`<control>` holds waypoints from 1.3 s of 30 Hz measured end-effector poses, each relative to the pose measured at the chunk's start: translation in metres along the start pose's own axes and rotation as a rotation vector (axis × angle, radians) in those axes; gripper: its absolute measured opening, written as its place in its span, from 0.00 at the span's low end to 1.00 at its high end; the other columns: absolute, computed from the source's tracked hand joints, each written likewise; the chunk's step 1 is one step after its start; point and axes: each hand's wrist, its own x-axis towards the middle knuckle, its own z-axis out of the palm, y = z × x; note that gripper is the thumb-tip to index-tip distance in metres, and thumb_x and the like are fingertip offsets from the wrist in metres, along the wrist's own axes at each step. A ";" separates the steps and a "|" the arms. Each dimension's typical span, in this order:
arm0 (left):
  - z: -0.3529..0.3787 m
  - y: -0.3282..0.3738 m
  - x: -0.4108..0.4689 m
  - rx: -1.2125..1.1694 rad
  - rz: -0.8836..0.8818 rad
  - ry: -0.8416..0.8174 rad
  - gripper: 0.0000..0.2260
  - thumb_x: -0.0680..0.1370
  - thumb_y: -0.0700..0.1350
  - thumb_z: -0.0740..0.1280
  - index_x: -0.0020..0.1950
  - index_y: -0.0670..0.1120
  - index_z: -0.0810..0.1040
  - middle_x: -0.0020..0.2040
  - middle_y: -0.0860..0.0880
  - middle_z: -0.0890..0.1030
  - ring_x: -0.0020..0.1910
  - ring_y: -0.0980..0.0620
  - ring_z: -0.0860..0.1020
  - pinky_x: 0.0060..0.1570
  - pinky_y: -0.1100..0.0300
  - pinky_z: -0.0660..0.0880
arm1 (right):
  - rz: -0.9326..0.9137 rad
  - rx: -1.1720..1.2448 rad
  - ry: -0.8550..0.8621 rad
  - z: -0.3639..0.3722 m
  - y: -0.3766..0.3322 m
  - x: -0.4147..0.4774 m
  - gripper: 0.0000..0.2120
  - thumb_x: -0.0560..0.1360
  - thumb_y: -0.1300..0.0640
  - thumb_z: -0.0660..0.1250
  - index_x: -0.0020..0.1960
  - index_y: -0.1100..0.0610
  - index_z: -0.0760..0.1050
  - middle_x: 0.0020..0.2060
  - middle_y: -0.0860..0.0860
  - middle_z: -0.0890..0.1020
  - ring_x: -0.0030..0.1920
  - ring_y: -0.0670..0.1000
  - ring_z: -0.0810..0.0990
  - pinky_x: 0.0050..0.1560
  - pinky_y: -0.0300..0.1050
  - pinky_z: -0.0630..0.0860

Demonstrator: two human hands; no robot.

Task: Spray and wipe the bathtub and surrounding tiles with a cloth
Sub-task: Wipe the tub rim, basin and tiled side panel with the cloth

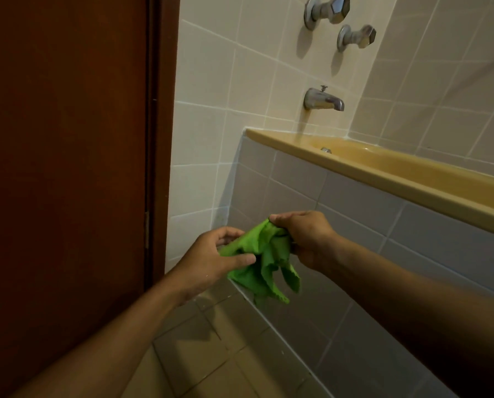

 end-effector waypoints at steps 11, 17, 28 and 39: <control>-0.012 0.006 0.026 0.187 0.105 0.261 0.06 0.77 0.50 0.75 0.44 0.48 0.86 0.38 0.47 0.86 0.39 0.47 0.85 0.45 0.44 0.81 | -0.130 -0.268 -0.363 -0.003 0.020 -0.003 0.19 0.70 0.70 0.76 0.59 0.65 0.79 0.49 0.60 0.85 0.45 0.53 0.85 0.44 0.44 0.82; -0.039 0.020 0.025 0.231 0.092 0.338 0.10 0.77 0.49 0.75 0.41 0.44 0.84 0.38 0.40 0.85 0.36 0.45 0.83 0.38 0.50 0.80 | -0.435 -0.789 -0.183 -0.011 0.027 0.001 0.03 0.75 0.59 0.74 0.48 0.53 0.85 0.39 0.50 0.85 0.38 0.46 0.82 0.39 0.41 0.79; -0.063 -0.006 0.014 0.332 0.048 0.330 0.04 0.75 0.42 0.76 0.46 0.48 0.82 0.44 0.48 0.84 0.43 0.47 0.84 0.47 0.43 0.82 | -0.565 -0.834 -0.189 -0.015 0.003 -0.010 0.06 0.79 0.51 0.70 0.48 0.52 0.85 0.41 0.47 0.85 0.42 0.44 0.83 0.41 0.39 0.78; -0.061 -0.006 0.012 0.392 -0.049 0.448 0.06 0.71 0.45 0.80 0.42 0.52 0.85 0.41 0.52 0.86 0.42 0.48 0.86 0.48 0.40 0.83 | -0.570 -0.791 -0.130 -0.020 0.024 0.022 0.09 0.80 0.51 0.69 0.44 0.55 0.82 0.37 0.50 0.82 0.42 0.51 0.80 0.41 0.44 0.70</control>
